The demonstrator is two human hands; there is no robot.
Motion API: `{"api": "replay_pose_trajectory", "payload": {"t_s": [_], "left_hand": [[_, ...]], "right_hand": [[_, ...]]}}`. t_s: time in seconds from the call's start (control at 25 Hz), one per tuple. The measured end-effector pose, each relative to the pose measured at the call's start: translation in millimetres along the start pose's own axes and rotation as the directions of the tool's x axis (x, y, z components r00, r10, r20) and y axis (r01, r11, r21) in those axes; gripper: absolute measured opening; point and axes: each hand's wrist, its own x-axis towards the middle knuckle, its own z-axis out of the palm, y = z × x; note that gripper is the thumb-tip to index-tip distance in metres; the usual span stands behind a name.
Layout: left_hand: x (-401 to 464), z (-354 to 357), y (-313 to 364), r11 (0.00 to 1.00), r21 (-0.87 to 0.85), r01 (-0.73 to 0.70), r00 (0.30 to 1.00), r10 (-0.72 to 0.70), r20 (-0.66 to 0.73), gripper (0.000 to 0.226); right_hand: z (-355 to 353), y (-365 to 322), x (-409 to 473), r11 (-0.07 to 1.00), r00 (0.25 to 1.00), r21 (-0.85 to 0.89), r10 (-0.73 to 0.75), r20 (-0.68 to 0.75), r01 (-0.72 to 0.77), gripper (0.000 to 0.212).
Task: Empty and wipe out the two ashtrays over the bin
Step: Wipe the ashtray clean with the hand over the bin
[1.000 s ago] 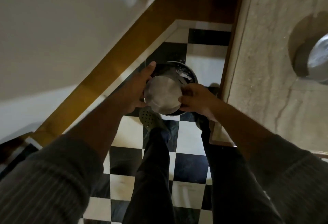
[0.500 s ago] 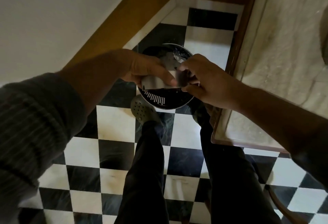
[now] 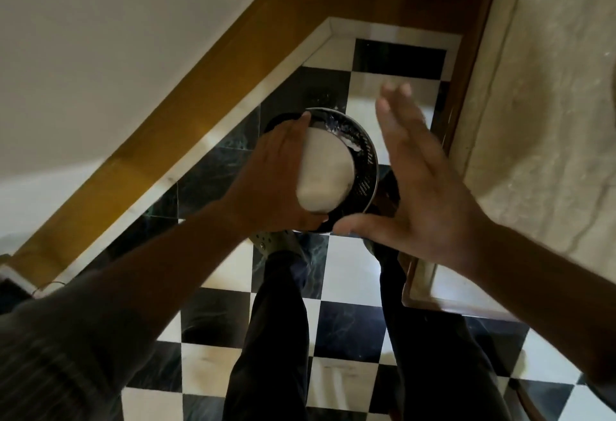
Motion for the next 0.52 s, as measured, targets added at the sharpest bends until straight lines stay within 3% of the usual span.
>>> {"api": "replay_pose_trajectory", "payload": {"t_s": [0.08,0.16,0.28,0.4,0.44,0.52], "left_hand": [[-1,11,1,1.0,-0.018,-0.023,0.998,0.022,-0.053,0.141],[-1,16,4,0.998,-0.048,-0.037,0.995,0.032,-0.091,0.141],[-4,19,12,0.997,-0.062,-0.055,0.981,0.042,-0.187,0.138],[-5,16,14,0.994,-0.085,-0.073,0.979,0.055,-0.198,0.133],[-7,16,10,0.993,-0.092,-0.074,0.979,0.054,-0.199,0.134],[-10,18,2,0.993,-0.072,-0.089,0.978,0.073,-0.197,0.136]], "right_hand": [[-6,-9,4,0.998,0.982,-0.011,-0.058,-0.18,0.057,0.099],[-6,-11,2,0.992,0.97,-0.076,-0.117,-0.212,0.103,0.091],[24,-9,-18,0.922,0.972,-0.316,-0.186,0.146,0.224,0.116],[48,-4,-26,0.892,0.91,-0.383,-0.069,0.409,0.239,0.127],[46,-4,-21,0.902,0.91,-0.366,-0.064,0.409,0.228,0.127],[31,-8,-11,0.927,0.956,-0.315,-0.118,0.268,0.202,0.128]]}}
